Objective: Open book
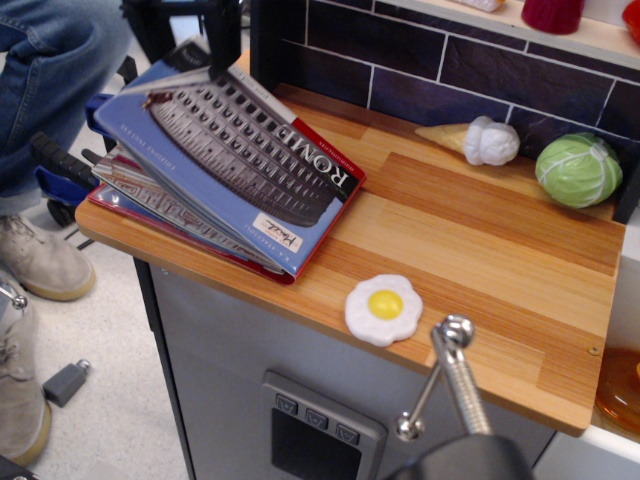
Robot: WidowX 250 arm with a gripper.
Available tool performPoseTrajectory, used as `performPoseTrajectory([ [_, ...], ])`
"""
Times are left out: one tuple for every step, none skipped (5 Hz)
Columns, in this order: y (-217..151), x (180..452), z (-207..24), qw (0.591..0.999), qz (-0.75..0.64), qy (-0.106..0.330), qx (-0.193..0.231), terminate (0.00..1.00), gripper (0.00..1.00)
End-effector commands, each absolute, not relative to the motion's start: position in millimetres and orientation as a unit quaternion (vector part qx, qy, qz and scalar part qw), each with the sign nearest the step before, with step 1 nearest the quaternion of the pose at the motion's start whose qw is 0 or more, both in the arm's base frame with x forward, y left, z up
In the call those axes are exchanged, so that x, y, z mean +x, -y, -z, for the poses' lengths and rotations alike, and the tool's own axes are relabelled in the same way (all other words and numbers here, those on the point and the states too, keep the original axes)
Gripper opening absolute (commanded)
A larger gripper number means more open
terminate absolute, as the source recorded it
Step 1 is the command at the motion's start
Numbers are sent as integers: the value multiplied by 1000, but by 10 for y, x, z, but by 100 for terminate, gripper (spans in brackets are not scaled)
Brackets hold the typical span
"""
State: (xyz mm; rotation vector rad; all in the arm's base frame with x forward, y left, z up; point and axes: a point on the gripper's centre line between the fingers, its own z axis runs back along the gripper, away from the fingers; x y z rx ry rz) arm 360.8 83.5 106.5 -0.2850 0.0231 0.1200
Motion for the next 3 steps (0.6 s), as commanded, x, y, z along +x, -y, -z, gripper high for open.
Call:
performPoseTrajectory([
  [-8,3492,-1523,966,-91,4,-242,0,100],
  [312,3490,-1571,963,-93,-3,-253,0,100],
  [572,3478,-1554,965,-93,3,-246,0,100],
])
